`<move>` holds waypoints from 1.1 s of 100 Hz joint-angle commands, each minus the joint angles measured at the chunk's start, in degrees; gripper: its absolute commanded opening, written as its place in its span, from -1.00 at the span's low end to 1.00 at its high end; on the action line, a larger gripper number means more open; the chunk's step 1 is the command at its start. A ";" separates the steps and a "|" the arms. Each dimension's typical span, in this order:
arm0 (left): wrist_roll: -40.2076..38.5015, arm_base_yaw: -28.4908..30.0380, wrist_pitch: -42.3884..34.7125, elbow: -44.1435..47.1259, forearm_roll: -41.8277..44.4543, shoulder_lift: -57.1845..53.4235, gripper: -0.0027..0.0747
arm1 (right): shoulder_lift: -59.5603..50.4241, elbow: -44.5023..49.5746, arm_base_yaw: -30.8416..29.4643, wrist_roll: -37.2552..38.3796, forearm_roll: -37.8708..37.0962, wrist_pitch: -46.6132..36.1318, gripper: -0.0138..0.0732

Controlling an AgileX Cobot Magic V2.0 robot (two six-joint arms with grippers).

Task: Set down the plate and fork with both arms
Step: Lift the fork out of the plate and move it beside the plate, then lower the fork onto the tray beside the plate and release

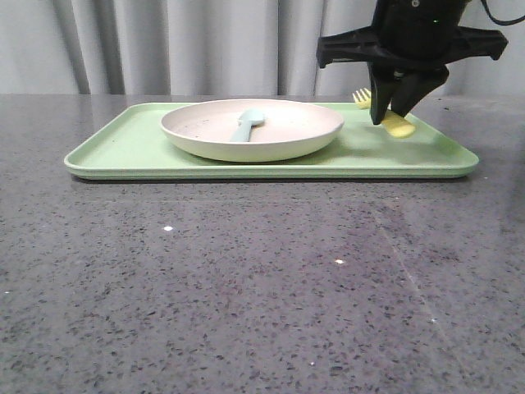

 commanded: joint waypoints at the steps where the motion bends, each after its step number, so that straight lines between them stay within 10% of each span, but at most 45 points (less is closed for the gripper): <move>1: -0.61 0.12 -3.49 -1.64 -0.18 0.18 0.21 | -3.07 -0.67 -0.26 -0.76 -0.93 -3.18 -0.60; 110: -0.61 0.12 -3.49 -1.64 -0.18 0.18 0.21 | -1.57 3.67 -0.26 -0.76 -0.04 -8.43 -0.44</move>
